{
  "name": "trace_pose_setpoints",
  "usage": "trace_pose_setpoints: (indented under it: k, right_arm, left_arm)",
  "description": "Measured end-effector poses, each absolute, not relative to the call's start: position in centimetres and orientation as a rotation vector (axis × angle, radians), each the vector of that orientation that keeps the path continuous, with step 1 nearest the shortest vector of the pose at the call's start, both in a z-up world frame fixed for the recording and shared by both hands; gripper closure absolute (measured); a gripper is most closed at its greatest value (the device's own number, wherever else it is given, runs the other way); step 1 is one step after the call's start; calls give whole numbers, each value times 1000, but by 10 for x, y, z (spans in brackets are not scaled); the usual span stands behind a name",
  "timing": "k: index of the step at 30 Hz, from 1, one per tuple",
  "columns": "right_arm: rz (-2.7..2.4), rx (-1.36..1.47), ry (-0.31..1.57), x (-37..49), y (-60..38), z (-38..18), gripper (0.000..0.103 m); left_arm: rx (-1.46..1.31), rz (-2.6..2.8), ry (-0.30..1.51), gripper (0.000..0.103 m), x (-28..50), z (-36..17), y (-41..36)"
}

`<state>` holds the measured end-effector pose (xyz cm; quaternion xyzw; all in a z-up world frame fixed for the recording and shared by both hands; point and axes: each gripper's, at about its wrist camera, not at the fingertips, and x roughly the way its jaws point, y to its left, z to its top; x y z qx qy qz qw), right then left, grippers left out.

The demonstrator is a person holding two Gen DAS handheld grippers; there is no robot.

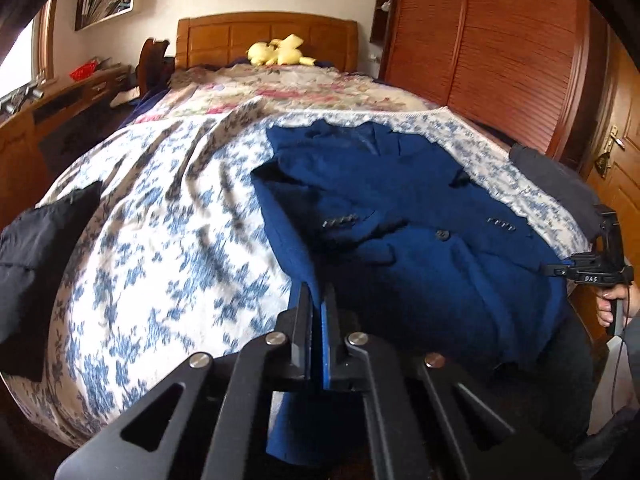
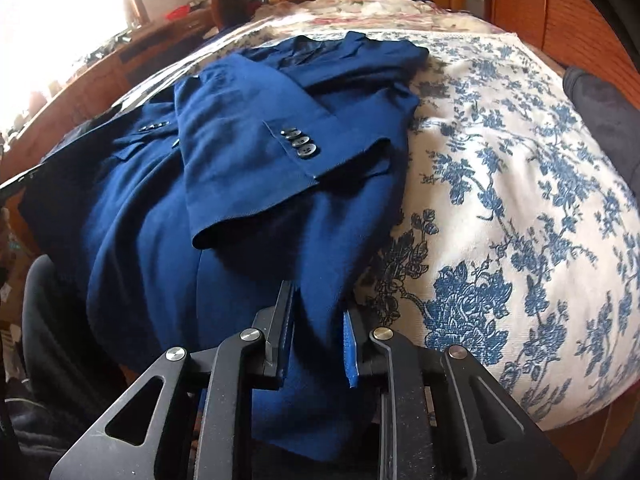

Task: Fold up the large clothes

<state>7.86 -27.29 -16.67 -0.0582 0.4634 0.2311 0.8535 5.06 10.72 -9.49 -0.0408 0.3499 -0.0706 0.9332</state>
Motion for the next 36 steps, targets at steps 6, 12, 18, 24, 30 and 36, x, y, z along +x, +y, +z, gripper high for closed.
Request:
trace_pose_setpoints:
  k: [6,12,18,24,30,36]
  right_arm:
    - [548,-78,900,78,-272,-139,100]
    - [562,-49,693,82,-263,-54,101]
    - [564,-73,536,78,-250,21,101]
    - [572,-77,416,55,-256,85,101]
    - [568,-87,338,30,-278,125,101]
    - [515,-117,430,70,-282,101,101]
  left_arm:
    - [-69,-164,602,103,61,-35,96]
    - [-36,-190,520,103,77,27,86]
    - [-40,-211,427,103,70,79,78]
    - [-65,-217,329,103,49,129,84]
    - [-54,-179,319,103,55,142,96]
    - [-73,-158,442,103,109,100,105]
